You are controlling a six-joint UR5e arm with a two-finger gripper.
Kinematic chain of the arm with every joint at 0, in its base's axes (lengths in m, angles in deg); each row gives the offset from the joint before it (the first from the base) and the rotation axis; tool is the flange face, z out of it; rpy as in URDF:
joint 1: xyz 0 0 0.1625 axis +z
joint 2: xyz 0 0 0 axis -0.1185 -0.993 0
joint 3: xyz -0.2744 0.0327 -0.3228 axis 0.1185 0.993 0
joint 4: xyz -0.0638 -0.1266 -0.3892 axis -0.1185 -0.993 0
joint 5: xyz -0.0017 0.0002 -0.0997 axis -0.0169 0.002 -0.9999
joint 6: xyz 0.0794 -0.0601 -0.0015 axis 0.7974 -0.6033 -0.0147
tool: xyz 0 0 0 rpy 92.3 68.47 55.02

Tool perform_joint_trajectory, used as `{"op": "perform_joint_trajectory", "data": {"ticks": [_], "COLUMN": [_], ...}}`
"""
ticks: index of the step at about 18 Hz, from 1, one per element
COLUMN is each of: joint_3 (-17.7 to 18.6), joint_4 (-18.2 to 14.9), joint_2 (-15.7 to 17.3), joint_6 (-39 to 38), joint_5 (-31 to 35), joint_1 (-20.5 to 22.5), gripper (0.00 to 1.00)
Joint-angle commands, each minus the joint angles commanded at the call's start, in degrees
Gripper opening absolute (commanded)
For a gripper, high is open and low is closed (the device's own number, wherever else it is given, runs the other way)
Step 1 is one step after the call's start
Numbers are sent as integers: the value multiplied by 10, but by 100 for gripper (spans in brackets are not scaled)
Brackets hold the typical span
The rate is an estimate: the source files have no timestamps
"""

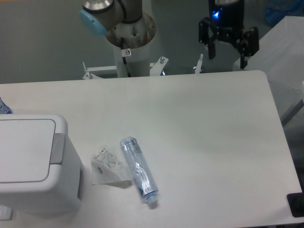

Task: Open the trash can

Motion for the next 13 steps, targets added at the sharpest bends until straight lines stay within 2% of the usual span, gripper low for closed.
{"op": "perform_joint_trajectory", "data": {"ticks": [3, 7, 9, 13], "joint_3": [-1, -10, -11, -23], "joint_4": [0, 0, 15, 51], "joint_2": [-2, -5, -14, -44], "joint_6": [-4, -79, -99, -242], "joint_5": [0, 0, -1, 0], "joint_1": [0, -6, -24, -75], "gripper": [100, 100, 100, 100]}}
